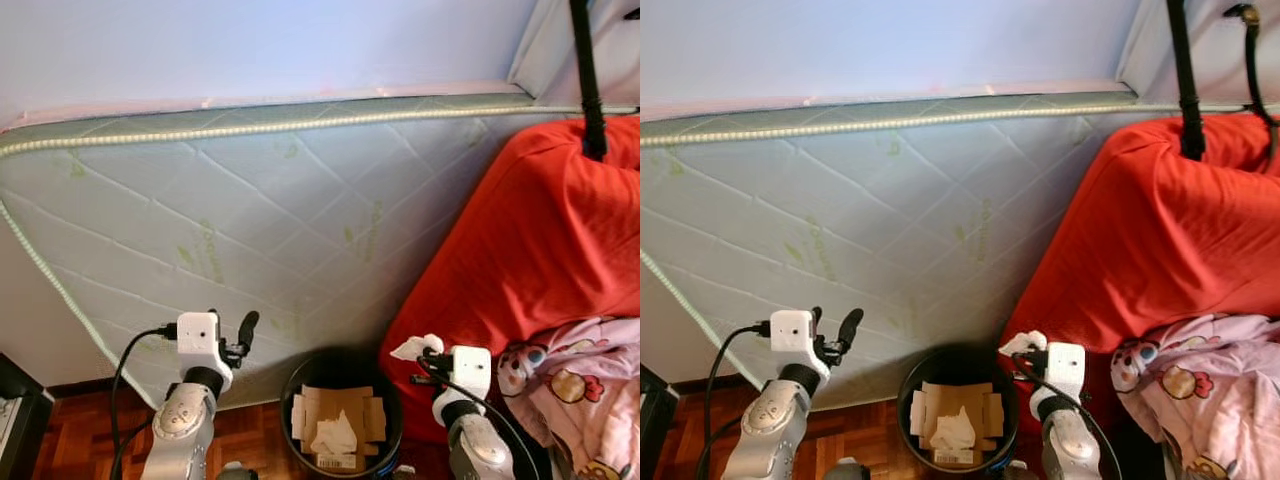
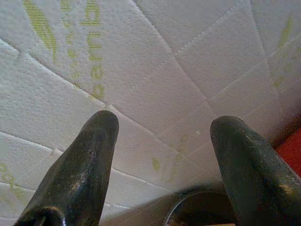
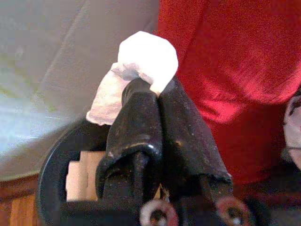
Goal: Clean up the room
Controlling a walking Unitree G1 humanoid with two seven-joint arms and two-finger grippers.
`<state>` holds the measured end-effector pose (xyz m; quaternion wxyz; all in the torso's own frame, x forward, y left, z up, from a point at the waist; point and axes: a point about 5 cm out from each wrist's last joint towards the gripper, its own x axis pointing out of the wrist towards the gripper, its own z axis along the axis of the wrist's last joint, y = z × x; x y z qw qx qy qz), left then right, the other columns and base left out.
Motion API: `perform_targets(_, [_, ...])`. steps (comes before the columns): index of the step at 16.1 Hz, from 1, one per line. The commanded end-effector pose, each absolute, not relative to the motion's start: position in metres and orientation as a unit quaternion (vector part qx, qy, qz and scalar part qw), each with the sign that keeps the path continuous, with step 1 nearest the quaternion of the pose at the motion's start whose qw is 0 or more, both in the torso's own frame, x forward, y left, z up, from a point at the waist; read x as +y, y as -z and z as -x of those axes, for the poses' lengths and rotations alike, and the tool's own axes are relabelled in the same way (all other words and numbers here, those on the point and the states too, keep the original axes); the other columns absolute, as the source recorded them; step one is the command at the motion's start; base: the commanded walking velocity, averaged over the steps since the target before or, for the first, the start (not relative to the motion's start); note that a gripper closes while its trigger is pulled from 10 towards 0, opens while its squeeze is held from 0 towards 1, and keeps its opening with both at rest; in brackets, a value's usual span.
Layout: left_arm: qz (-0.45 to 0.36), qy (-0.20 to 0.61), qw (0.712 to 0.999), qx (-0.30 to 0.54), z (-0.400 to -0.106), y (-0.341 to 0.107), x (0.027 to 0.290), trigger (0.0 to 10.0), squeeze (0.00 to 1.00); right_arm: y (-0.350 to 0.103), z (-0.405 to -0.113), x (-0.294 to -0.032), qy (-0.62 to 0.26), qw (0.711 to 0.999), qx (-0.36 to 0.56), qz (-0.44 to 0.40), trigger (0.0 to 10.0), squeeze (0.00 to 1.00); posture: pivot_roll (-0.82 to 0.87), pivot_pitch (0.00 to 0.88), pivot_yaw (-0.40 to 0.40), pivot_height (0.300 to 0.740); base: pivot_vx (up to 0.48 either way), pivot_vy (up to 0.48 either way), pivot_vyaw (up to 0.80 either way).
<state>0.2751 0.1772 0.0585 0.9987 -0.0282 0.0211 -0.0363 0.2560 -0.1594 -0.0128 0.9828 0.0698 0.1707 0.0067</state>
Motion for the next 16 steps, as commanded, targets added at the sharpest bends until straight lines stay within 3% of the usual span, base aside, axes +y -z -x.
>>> perform_targets(1, [0.03, 0.032, 0.999, 0.029, -0.272, -0.057, 0.179, 10.0, 0.0, 0.014, -0.258, -0.158, -0.015, 0.981, 0.183, -0.063, 10.0, 0.0, 0.04, 0.0, -0.049, 0.651, 0.0, 0.0, 0.0])
perform_targets(16, [0.031, 0.018, 0.999, 0.034, -0.267, -0.055, 0.183, 10.0, 0.0, 0.014, -0.268, -0.139, -0.075, 0.975, 0.2, -0.065, 10.0, 0.0, 0.05, 0.0, -0.051, 0.628, 0.0, 0.0, 0.0])
